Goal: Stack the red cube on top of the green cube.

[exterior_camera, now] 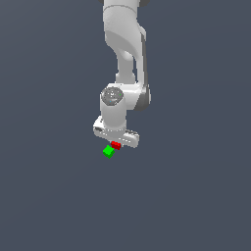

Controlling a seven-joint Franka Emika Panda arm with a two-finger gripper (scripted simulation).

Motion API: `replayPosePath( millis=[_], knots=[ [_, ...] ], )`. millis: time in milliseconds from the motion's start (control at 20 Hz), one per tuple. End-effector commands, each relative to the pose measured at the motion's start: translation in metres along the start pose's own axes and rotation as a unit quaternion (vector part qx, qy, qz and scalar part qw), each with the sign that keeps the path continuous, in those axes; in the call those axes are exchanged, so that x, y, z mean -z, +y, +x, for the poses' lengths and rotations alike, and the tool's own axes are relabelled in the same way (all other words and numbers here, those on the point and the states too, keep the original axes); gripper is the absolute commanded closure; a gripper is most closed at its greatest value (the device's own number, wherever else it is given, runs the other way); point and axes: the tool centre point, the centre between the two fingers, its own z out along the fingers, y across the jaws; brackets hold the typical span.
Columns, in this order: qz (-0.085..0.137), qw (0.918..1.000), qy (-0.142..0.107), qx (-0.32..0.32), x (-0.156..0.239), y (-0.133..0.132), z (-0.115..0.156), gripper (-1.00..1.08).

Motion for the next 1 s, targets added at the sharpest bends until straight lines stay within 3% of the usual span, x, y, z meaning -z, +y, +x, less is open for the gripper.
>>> replayPosePath(
  millis=[0,250,550,600,950],
  knots=[
    [0.0,1.0,0.0,0.001,-0.006,0.015,0.012,1.08],
    [0.0,1.0,0.0,0.001,-0.013,0.032,0.027,1.08],
    [0.0,1.0,0.0,0.001,-0.014,0.035,0.031,1.08],
    [0.0,1.0,0.0,0.001,-0.014,0.035,0.031,-0.92],
    [0.0,1.0,0.0,0.001,-0.014,0.035,0.031,-0.92]
  ],
)
